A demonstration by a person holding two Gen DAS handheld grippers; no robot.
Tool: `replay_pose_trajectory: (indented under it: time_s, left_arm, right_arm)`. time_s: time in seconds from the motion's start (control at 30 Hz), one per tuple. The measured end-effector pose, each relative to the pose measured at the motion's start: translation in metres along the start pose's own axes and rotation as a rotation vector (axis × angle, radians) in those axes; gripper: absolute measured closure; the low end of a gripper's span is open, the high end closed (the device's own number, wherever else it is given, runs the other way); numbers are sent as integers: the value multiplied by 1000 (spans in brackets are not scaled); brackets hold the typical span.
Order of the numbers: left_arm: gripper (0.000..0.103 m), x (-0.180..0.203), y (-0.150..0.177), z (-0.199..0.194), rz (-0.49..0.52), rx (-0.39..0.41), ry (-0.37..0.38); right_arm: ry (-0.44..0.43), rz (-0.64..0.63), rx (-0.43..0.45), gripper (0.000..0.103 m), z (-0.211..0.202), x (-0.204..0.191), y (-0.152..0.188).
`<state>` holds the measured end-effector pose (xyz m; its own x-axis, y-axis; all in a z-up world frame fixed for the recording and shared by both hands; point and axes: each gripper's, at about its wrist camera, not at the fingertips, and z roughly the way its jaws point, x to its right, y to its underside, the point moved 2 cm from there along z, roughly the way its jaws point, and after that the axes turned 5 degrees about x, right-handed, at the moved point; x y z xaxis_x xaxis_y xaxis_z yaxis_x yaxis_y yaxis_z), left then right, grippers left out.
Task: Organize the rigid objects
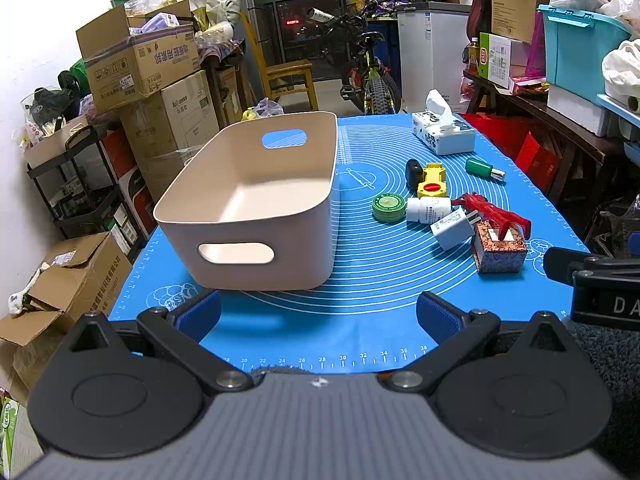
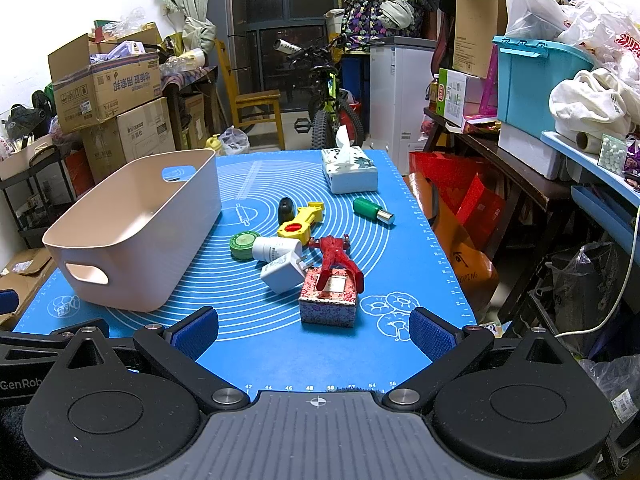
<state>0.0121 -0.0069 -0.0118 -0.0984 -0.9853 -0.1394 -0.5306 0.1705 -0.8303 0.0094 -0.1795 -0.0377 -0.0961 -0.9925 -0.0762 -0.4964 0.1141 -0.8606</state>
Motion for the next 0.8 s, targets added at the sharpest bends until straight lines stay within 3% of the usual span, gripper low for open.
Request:
replay_pose_trajectory:
  time_s: [0.8]
  left_arm:
    - [0,-10,-2,-1,-2,0,-10]
  right_arm:
    - [-17,46,28,2,-8,7,-7]
